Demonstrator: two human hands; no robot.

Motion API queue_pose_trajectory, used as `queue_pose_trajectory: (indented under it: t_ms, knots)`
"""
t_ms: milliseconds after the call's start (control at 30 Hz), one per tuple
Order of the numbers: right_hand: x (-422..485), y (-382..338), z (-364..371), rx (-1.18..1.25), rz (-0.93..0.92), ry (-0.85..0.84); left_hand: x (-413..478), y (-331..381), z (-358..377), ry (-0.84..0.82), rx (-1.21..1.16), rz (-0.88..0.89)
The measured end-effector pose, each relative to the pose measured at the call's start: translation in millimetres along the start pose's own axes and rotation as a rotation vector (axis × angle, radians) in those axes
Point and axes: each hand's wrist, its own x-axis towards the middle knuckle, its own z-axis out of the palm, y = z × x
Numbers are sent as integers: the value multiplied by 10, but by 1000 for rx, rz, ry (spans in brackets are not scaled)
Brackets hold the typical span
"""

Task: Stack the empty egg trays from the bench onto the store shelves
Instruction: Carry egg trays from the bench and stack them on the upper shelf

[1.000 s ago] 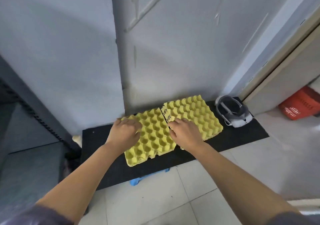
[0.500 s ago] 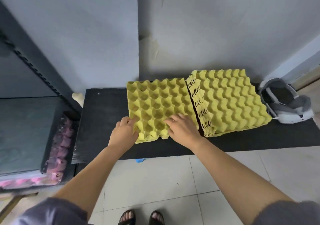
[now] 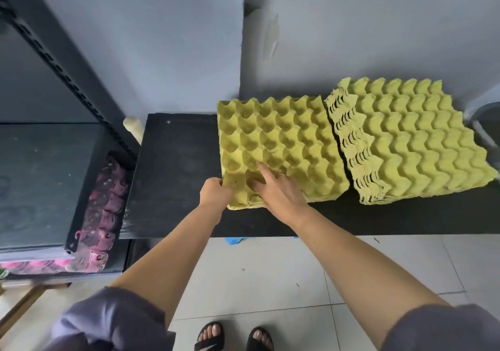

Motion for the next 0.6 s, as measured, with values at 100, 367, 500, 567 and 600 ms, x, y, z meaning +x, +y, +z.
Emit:
queue_pose_trajectory:
  t_ms: [100,367,500,567,600]
  knots:
    - [12,44,-58,49,-66,-54,33,34,-30,0,3,3]
    - [-83,74,-311,-48,-107,-54,-54,268,-121,-82,-110,-56]
    - [-106,37,-362,-76,-58,-12,-86,378,-170,-152,-112,-98]
    - [-96,10,-382,-84,-56,-1,-99,412,-193,-168,-124,-98]
    - [-80,-1,-390,-85,-55,6,-90,414,-193,-171,-142,-96]
